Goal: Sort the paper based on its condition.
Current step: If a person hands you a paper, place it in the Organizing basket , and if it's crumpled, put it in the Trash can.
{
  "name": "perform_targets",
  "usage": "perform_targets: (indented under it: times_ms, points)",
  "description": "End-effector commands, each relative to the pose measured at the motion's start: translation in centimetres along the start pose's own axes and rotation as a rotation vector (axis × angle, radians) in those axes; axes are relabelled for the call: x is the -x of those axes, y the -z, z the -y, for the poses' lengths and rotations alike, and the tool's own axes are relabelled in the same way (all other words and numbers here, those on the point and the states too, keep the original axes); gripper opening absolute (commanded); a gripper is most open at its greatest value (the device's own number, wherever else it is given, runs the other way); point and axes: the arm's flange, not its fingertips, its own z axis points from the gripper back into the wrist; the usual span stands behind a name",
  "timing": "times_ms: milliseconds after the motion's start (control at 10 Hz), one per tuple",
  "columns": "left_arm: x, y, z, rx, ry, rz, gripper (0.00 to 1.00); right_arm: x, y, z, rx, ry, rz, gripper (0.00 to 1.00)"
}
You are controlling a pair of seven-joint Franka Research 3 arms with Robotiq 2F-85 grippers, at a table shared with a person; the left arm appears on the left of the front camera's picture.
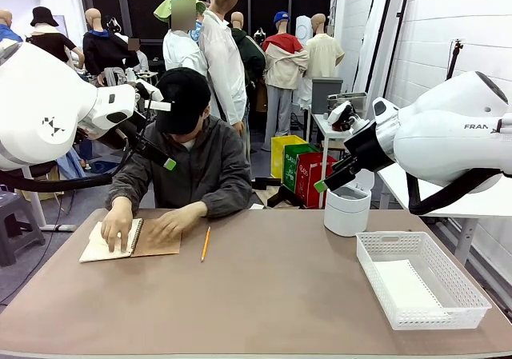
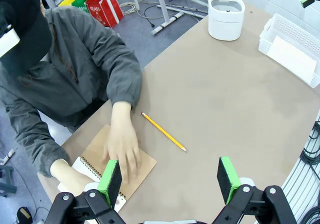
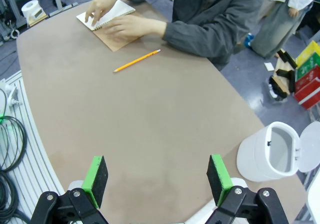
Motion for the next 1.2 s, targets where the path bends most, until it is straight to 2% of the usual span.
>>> perform_targets:
  times_ms: [0, 1100]
  points:
    - [0.04, -0.01, 0.02, -0.003, -0.014, -0.001, 1.00, 0.14, 0.18, 0.13, -0.011, 0.003, 0.003, 1.00]
    - [0.04, -0.01, 0.02, -0.003, -0.014, -0.001, 1.00, 0.14, 0.18, 0.13, -0.011, 0.003, 0.003, 1.00]
